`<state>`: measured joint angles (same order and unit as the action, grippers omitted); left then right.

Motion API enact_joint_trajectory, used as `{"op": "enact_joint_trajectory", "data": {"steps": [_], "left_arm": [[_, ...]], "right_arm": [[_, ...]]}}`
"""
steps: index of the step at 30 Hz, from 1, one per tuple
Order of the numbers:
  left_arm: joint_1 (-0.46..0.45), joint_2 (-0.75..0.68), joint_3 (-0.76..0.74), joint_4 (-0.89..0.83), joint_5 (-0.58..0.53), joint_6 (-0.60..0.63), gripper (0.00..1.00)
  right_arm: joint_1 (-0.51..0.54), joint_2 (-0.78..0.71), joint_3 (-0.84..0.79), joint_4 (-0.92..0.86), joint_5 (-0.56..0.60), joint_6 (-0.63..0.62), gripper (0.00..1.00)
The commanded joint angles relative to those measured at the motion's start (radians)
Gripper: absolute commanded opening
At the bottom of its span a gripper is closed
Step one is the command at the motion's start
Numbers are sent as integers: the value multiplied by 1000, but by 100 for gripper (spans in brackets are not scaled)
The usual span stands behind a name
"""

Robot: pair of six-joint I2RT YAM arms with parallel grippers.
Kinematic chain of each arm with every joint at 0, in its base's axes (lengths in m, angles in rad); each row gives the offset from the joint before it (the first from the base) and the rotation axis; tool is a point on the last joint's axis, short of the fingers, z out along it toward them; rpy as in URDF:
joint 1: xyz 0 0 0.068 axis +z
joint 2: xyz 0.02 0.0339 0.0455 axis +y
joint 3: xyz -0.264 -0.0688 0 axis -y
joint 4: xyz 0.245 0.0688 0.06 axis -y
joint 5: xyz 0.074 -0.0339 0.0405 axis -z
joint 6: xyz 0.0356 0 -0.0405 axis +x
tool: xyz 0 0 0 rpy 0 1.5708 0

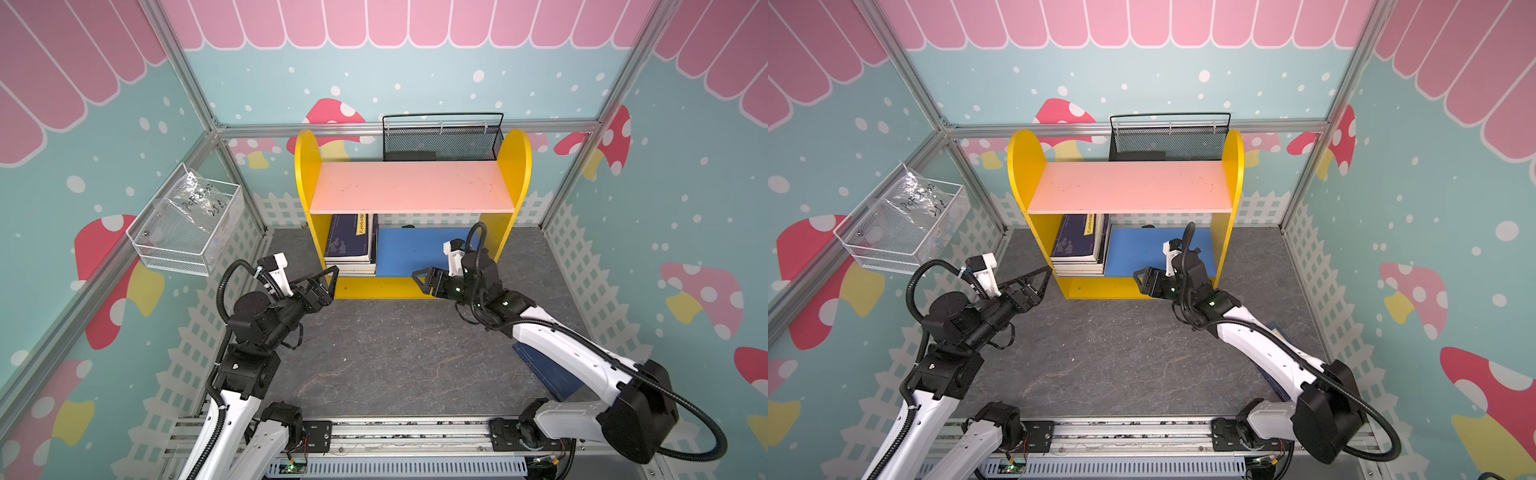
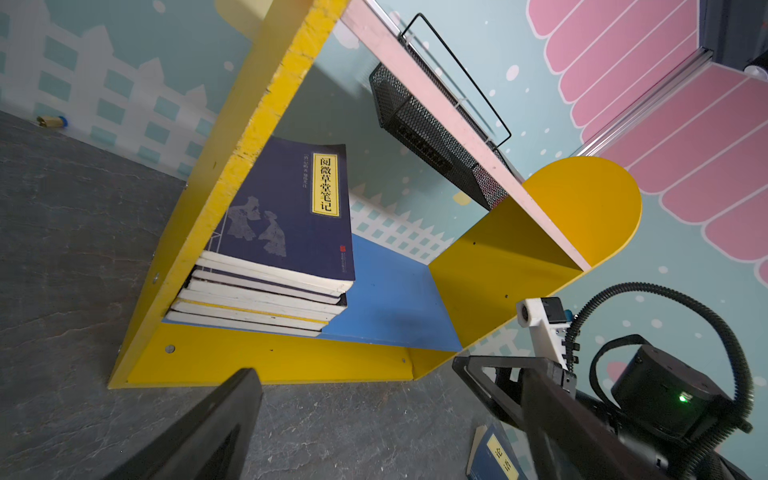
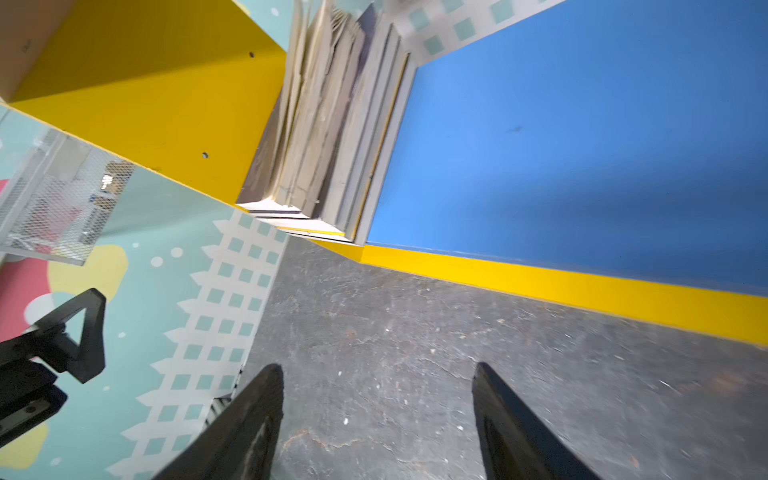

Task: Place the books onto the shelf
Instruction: 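Release the book and withdraw the right gripper toward the small blue book on the table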

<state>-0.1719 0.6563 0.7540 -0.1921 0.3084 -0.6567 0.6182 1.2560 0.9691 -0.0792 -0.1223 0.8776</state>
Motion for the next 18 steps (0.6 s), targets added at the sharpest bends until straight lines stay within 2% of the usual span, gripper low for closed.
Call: {"op": "enact_joint_trajectory", "data": {"steps": [1,4,8,10,12,14,16,18], "left_arm": [[-17,-3,20,-78,80,38,99],[-85,3,-2,-78,102,34,99],[-294,40,-41,-71,1,74,99],[-392,81,-51,-51,-53,93,99],[-471,141,-60,6,-75,95,99],[-517,208,-69,77,-59,86,100],[-544,273,-71,144,-38,71,99],[-567,331,-68,207,-17,59,99]], "right_arm": [[-19,-54,-124,-103,185,45,74],[-104,-125,-223,-202,261,124,76],[-295,-334,-403,-235,314,244,76],[-382,-433,-442,-306,356,280,75],[-490,-496,-444,-389,384,258,76],[-604,-510,-438,-451,382,218,82],[-709,-528,-447,-443,351,164,82],[-791,-532,-442,-446,401,128,82]]}}
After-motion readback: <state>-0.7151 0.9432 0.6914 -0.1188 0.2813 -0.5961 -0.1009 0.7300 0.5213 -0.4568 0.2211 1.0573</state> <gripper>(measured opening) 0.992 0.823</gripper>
